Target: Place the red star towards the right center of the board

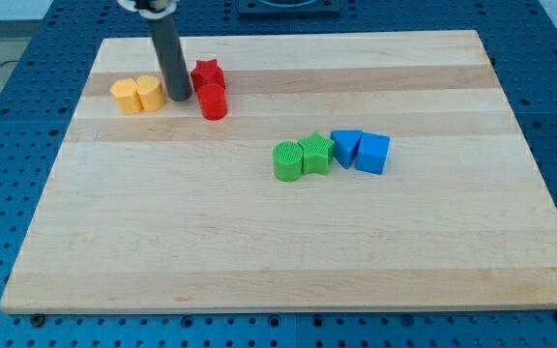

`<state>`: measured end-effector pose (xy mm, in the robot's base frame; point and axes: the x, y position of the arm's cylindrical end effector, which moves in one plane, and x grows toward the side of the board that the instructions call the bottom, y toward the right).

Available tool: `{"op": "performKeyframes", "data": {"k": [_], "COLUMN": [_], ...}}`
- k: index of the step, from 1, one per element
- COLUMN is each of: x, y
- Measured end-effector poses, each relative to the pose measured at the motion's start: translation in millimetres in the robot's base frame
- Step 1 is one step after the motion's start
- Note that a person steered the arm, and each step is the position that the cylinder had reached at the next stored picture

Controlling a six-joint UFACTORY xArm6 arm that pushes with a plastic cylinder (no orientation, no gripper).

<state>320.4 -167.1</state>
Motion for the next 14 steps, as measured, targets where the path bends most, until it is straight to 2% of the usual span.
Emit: {"op": "performKeyframes", "data": {"k": [2,5,6,8,9,10,12,13,14], "x": [-36,-36,-37,-34,-13,7,14,14,-1], "y": [7,214,201,122,126,166,288,283,254]}}
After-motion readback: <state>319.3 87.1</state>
